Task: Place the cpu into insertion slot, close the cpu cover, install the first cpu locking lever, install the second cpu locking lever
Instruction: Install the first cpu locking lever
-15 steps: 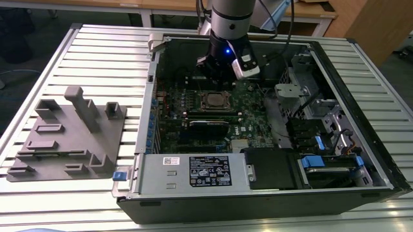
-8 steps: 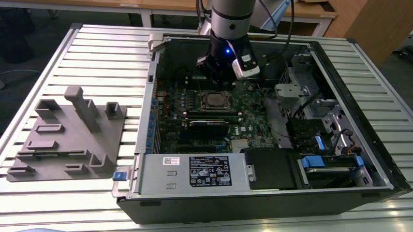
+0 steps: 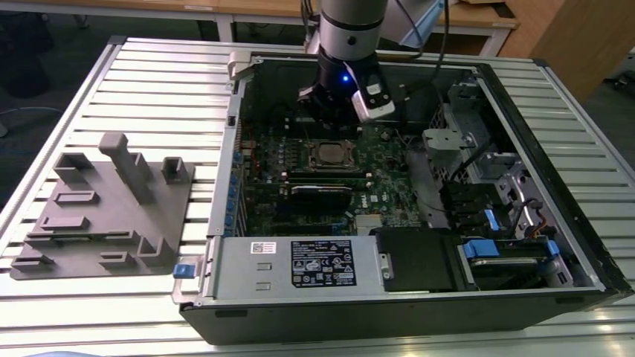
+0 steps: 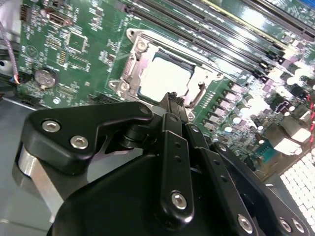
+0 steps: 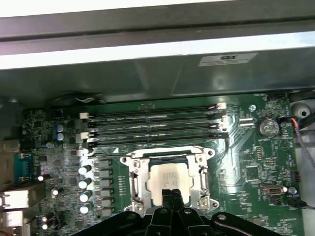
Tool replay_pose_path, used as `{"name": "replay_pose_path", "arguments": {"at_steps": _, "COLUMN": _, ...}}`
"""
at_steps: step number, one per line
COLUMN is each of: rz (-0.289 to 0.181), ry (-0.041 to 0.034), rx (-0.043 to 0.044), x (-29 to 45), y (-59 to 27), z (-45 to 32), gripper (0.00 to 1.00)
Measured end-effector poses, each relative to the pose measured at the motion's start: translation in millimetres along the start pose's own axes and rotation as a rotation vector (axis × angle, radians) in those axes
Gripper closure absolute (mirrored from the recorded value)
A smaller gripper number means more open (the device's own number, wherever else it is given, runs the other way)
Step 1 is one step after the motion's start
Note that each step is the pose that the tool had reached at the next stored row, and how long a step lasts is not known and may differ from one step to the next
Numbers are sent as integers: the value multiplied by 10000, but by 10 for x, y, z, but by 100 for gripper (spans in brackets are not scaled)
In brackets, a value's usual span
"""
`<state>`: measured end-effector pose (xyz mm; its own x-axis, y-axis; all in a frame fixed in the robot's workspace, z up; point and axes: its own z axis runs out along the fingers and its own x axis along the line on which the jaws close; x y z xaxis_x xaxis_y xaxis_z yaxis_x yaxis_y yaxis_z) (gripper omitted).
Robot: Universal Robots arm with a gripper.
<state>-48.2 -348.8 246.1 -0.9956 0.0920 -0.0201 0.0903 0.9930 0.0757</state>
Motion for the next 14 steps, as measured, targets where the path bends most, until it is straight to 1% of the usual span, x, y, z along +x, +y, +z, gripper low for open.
{"name": "replay_pose_path", "arguments": {"at_steps": 3, "rz": 1, "ry": -1, "rx": -1, "x": 53, "y": -4, "z": 0, "gripper": 89}}
{"name": "replay_pose_path", "arguments": {"at_steps": 7, "rz": 1, "ry": -1, "rx": -1, "x": 102, "y": -9, "z": 0, "gripper": 89}}
{"name": "replay_pose_path", "arguments": {"at_steps": 14, "rz": 1, "ry": -1, "rx": -2, "x": 127, "y": -12, "z": 0, "gripper": 89}}
